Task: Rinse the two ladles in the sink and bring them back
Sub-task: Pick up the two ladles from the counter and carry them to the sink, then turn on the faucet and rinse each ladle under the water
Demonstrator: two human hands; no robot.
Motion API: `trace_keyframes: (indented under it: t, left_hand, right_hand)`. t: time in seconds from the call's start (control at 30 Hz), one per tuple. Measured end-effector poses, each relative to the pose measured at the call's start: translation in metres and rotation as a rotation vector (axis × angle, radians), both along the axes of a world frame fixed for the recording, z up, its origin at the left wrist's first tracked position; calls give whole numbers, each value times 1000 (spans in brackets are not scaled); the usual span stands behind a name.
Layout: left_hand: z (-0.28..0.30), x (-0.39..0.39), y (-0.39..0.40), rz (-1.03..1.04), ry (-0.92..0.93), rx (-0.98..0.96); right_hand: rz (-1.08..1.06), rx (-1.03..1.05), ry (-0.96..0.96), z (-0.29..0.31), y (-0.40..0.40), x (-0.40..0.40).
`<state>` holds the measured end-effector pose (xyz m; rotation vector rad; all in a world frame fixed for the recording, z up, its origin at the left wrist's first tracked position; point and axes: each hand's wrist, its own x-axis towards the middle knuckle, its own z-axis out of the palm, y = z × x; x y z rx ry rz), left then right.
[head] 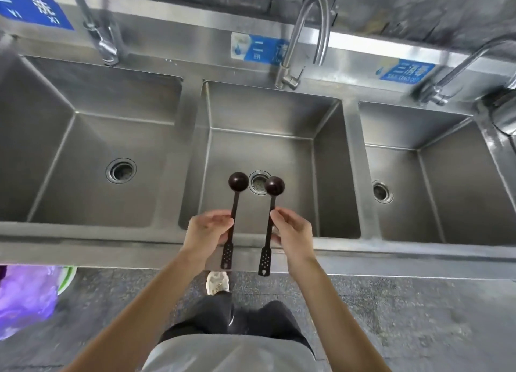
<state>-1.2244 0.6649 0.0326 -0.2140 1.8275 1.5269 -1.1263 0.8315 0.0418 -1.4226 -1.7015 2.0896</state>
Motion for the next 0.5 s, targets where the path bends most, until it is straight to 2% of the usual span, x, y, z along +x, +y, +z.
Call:
trace_keyframes:
  t: [0.23, 0.5]
  left_hand:
    - [-44, -98, 50, 98, -35, -43]
    - [-166, -137, 78, 83, -144, -289]
  right_hand:
    - [7, -35, -98, -55, 47, -108]
    - [177, -22, -294, -182, 70, -167]
